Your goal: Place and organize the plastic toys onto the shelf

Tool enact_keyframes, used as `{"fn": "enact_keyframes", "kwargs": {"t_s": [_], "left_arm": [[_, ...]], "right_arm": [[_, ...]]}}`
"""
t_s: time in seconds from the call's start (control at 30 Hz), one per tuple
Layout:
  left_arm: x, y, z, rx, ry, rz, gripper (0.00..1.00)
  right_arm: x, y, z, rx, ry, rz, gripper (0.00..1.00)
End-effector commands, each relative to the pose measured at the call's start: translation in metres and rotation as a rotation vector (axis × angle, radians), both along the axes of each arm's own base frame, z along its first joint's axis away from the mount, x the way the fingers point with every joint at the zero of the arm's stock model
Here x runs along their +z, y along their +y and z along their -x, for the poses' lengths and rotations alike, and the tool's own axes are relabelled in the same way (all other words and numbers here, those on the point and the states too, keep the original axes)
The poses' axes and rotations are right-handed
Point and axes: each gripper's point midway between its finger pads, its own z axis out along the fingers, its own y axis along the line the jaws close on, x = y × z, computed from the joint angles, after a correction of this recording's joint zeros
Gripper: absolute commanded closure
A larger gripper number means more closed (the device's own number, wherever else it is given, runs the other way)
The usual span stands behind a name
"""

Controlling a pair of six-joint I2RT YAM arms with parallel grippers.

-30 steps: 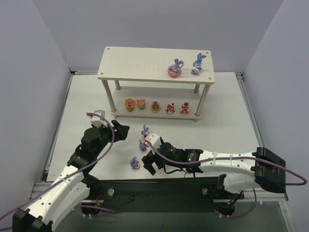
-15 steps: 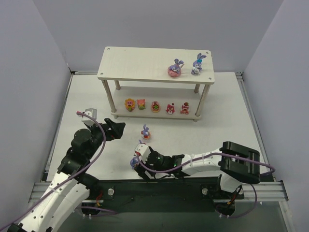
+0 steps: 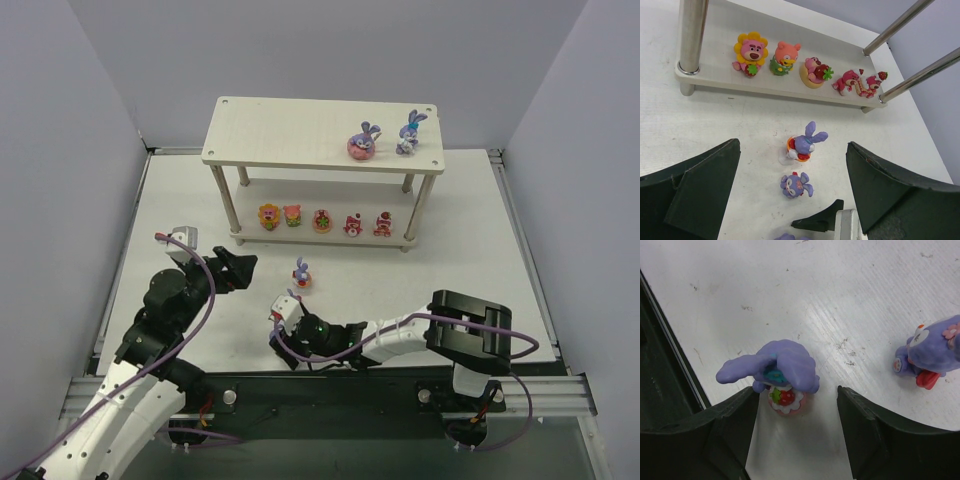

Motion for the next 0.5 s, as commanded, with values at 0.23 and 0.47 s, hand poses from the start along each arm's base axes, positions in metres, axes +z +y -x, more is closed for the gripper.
{"fn": "enact_keyframes", "kwargs": {"t_s": [0.23, 0.47], "left_arm": [[0.0244, 0.0006, -0.0006, 0.006, -0.054, 0.021, 0.03], [0.0237, 0.0008, 0.0002, 0.006, -0.055, 0.023, 0.03]], "right_arm": [[-0.0006, 0.0112, -0.0061, -0.057, -0.034, -0.025, 0.54], [-0.0013, 0.0132, -0.0063, -0.064, -0.047, -0.007, 0.74]]}}
